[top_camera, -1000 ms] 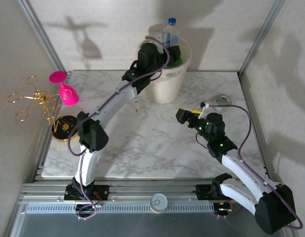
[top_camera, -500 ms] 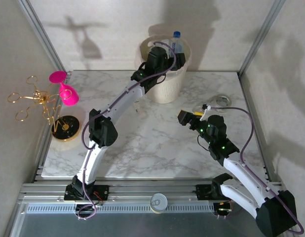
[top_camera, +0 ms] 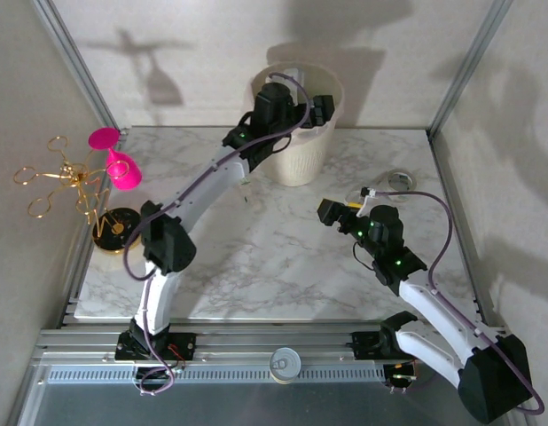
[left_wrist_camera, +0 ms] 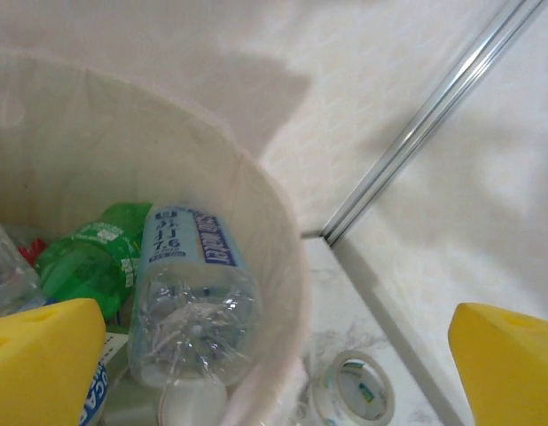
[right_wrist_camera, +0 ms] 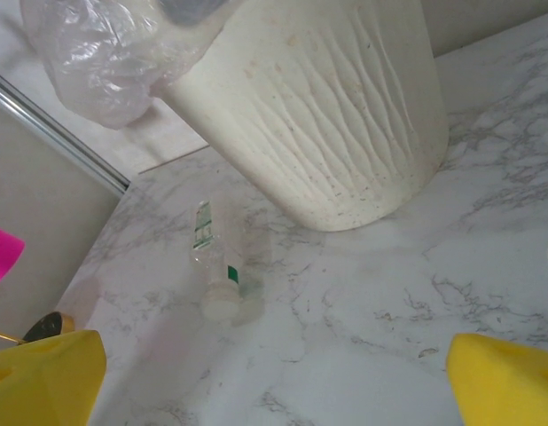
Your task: Put the plastic bottles in the bin
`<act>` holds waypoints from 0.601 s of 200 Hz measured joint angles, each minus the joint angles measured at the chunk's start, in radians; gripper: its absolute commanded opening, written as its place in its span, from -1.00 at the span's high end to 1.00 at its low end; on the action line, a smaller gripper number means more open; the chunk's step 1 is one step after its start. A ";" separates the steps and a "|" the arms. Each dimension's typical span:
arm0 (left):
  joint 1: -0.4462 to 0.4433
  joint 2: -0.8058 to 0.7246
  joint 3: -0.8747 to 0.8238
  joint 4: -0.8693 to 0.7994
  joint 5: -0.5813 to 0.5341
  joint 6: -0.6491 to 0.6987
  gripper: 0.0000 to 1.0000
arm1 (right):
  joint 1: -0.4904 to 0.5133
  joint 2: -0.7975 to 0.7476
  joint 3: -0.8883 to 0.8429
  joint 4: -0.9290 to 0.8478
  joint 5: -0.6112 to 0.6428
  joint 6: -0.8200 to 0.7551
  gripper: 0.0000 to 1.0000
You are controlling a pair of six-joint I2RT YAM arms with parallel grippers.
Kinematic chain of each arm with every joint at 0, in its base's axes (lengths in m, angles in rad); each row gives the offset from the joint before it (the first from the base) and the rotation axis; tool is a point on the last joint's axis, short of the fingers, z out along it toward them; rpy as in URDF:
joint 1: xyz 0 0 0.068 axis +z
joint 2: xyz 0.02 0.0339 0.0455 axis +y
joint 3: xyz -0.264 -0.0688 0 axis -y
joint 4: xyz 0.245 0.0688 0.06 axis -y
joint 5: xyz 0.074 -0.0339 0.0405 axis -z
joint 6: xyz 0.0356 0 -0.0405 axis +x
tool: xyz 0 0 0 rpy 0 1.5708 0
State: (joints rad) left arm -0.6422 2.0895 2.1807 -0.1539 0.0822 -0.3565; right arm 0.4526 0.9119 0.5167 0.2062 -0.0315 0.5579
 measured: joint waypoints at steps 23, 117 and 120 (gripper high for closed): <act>-0.005 -0.176 -0.179 0.063 -0.005 0.013 -0.99 | 0.000 0.026 0.000 0.014 -0.007 0.005 -0.98; -0.005 -0.752 -1.005 0.285 -0.274 0.008 -0.99 | 0.005 0.163 0.006 0.075 -0.056 0.008 -0.97; -0.005 -0.760 -1.026 0.281 -0.288 0.005 -0.99 | 0.005 0.166 0.007 0.076 -0.057 0.008 -0.97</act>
State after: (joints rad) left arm -0.6468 1.3300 1.1545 0.1272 -0.2054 -0.3515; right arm 0.4572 1.0782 0.5240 0.2825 -0.0883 0.5659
